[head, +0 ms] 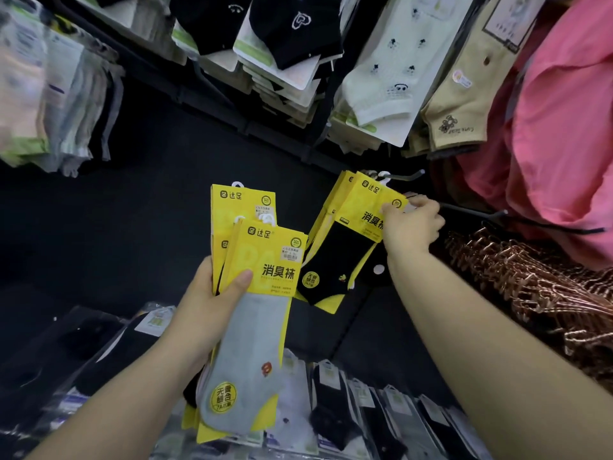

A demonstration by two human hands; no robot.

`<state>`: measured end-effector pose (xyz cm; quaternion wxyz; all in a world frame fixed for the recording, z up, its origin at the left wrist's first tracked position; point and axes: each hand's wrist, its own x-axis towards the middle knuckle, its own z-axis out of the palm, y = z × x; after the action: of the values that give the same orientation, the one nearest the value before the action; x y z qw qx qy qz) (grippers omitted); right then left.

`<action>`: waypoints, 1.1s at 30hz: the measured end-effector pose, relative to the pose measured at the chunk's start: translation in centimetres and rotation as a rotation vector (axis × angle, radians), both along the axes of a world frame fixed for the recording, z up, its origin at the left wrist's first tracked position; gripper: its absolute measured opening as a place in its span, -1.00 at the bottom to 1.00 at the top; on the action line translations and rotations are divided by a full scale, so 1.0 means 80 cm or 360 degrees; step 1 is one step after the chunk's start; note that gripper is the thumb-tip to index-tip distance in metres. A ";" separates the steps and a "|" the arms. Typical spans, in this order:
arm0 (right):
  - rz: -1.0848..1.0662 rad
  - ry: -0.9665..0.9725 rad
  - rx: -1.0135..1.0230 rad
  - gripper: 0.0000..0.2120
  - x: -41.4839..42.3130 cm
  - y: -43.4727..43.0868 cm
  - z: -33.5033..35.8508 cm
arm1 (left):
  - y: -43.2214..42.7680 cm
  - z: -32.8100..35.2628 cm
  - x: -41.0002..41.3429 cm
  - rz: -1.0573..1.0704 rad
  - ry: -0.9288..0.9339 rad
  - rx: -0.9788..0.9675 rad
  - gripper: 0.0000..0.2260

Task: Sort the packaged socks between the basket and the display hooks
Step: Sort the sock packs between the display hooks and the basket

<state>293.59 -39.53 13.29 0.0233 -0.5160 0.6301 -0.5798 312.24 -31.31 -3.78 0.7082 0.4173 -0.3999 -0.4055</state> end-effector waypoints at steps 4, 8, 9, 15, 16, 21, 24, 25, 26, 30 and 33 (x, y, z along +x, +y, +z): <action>0.0815 0.0318 0.0317 -0.79 0.039 0.058 -0.053 | 0.003 0.003 -0.007 -0.0078 0.0082 -0.0032 -0.81; 0.1074 0.0383 0.0381 -0.60 0.060 0.081 -0.081 | 0.010 0.006 -0.010 -0.0149 0.0116 -0.0106 -0.60; 0.1041 0.0368 0.0344 -0.60 0.060 0.080 -0.081 | 0.011 0.006 -0.009 -0.0163 0.0092 -0.0121 -0.57; 0.1200 0.0162 0.0364 -0.69 0.048 0.074 -0.067 | 0.008 0.005 -0.008 -0.0319 0.0272 -0.0141 -0.64; 0.1212 0.0147 0.0379 -0.68 0.044 0.073 -0.066 | 0.007 0.005 -0.010 -0.0322 0.0278 -0.0123 -0.69; 0.1199 0.0080 0.0292 -0.66 0.031 0.076 -0.069 | 0.001 0.000 -0.019 -0.0157 0.0136 -0.0143 -0.85; 0.1147 -0.0086 0.0226 -0.70 0.028 0.079 -0.073 | 0.001 -0.002 -0.021 -0.0046 0.0005 -0.0141 -0.87; 0.1138 -0.0136 0.0228 -0.76 0.028 0.079 -0.073 | 0.001 -0.002 -0.021 -0.0018 -0.0034 -0.0138 -0.87; 0.1125 -0.0176 0.0238 -0.83 0.027 0.079 -0.073 | 0.001 -0.002 -0.021 0.0003 -0.0054 -0.0134 -0.87; 0.1130 -0.0310 0.0349 -0.90 0.024 0.080 -0.071 | 0.000 -0.001 -0.015 -0.0003 0.0002 -0.0123 -0.88; 0.1115 -0.0394 0.0342 -0.91 0.014 0.079 -0.065 | -0.002 0.001 -0.009 0.0033 -0.0002 -0.0116 -0.87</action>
<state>294.67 -33.20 8.10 0.3497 -0.6208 0.4651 -0.5254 311.52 -31.45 -3.74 0.7269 0.3956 -0.4105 -0.3829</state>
